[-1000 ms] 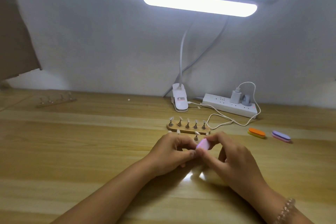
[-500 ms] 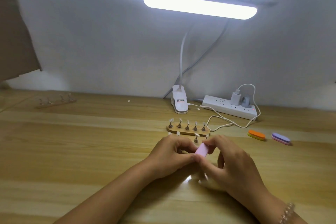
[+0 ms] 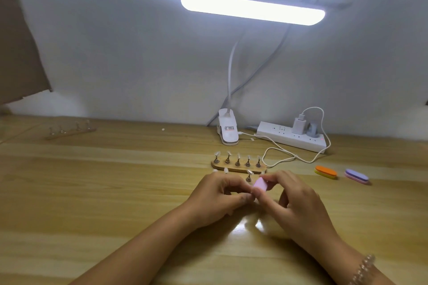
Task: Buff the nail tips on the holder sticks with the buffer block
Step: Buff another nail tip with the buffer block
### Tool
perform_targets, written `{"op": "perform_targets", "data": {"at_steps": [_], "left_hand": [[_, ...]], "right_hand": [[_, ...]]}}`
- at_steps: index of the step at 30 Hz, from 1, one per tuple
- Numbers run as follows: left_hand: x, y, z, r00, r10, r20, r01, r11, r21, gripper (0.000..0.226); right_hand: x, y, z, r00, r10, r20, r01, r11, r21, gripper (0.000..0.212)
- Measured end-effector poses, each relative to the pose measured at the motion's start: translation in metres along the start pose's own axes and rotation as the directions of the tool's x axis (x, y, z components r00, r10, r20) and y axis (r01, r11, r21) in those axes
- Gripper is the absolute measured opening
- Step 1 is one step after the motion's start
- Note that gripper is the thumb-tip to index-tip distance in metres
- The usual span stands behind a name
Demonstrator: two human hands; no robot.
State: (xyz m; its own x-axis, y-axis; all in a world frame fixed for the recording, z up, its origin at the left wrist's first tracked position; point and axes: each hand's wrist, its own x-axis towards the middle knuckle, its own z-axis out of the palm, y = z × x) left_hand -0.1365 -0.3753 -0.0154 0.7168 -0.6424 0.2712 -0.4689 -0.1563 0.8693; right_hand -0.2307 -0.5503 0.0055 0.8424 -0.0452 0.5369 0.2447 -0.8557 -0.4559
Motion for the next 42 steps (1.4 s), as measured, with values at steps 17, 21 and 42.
{"op": "perform_targets", "data": {"at_steps": [17,21,42], "left_hand": [[0.000,-0.001,0.000,1.000,-0.007,-0.006,0.006,0.997,-0.071,0.013],[-0.001,0.001,0.001,1.000,-0.006,-0.005,0.005,0.999,-0.051,0.012],[-0.002,0.002,0.002,0.996,0.074,-0.053,-0.067,0.989,0.132,0.010]], "right_hand": [[-0.002,-0.002,0.001,1.000,-0.018,-0.002,0.018,1.000,-0.025,0.038],[-0.002,0.000,0.002,0.999,-0.034,-0.007,0.034,0.997,-0.063,0.040],[-0.005,0.000,0.005,0.998,-0.044,0.033,0.046,0.997,-0.068,0.031]]}}
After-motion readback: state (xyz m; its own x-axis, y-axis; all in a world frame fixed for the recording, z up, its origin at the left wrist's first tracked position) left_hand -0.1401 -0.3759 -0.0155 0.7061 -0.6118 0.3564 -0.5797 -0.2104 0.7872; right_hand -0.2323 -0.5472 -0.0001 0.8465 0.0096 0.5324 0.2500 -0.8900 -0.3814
